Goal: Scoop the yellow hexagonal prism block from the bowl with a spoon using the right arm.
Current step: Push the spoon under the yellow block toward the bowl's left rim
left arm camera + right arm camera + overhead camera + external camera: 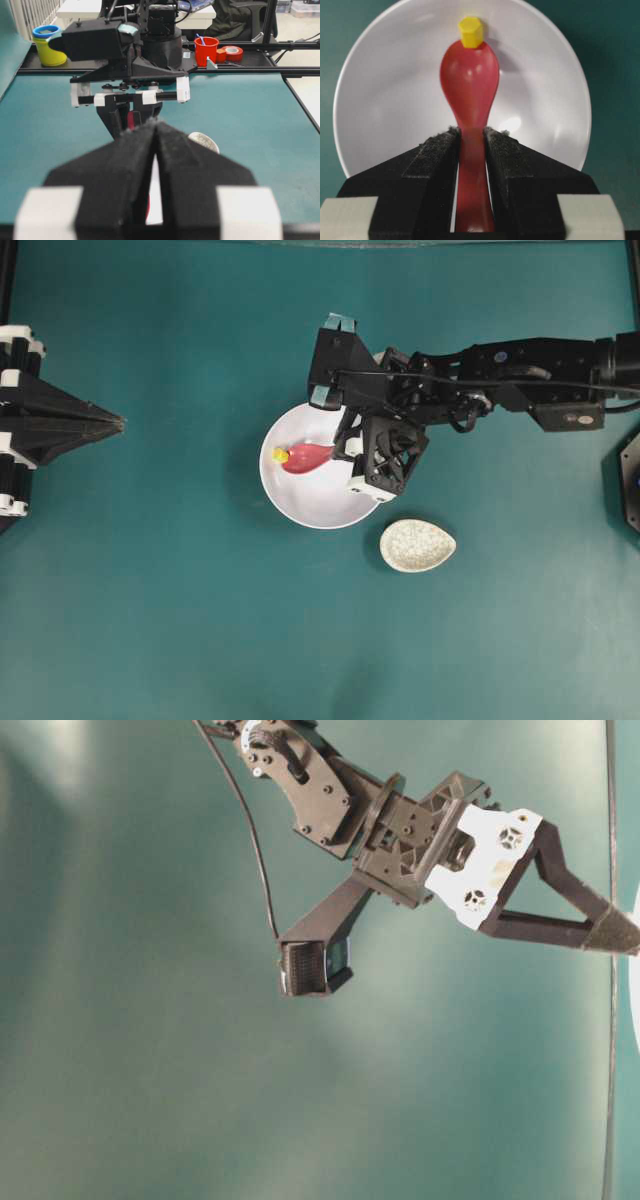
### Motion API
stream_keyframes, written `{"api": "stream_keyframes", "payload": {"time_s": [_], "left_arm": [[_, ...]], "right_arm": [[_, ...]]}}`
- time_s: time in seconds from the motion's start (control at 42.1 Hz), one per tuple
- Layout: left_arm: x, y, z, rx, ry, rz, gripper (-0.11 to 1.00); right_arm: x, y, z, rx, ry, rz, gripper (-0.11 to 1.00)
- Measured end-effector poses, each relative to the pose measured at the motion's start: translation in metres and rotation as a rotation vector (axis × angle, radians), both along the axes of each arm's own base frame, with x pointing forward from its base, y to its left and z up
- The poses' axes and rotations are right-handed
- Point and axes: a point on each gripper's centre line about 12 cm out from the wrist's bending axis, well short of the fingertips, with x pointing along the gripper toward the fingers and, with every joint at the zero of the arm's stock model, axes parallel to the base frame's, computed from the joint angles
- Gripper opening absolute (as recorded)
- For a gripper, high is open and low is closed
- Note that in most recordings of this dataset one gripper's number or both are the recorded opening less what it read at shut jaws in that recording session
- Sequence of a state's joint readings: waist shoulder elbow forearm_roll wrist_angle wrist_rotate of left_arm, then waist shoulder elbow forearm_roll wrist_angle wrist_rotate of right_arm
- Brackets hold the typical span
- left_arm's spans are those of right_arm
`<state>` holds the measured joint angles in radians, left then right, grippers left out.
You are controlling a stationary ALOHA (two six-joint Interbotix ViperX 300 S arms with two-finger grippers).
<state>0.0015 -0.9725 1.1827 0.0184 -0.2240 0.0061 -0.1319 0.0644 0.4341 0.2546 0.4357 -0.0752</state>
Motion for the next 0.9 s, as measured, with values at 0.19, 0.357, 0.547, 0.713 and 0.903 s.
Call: {"api": "stream_keyframes", "payload": {"time_s": [0.19,0.357,0.547,0.713,0.903], "left_arm": [[0.0,0.0,0.0,0.0,0.002,-0.002,0.0],[0.0,0.0,0.0,0.0,0.0,-0.002,0.0],[0.0,0.0,0.0,0.0,0.0,-0.002,0.0],[0.0,0.0,0.0,-0.002,0.0,-0.002,0.0],[0.0,0.0,0.0,0.0,0.0,0.0,0.0]], "right_arm": [[0.0,0.0,0.001,-0.001,-0.003,0.0,0.23],[0.0,0.0,0.008,-0.004,-0.025,0.0,0.23],[0.001,0.0,0.014,-0.008,-0.052,-0.005,0.23],[0.001,0.0,0.014,-0.01,-0.058,-0.006,0.23],[0.001,0.0,0.014,-0.01,-0.059,-0.006,0.23]]}}
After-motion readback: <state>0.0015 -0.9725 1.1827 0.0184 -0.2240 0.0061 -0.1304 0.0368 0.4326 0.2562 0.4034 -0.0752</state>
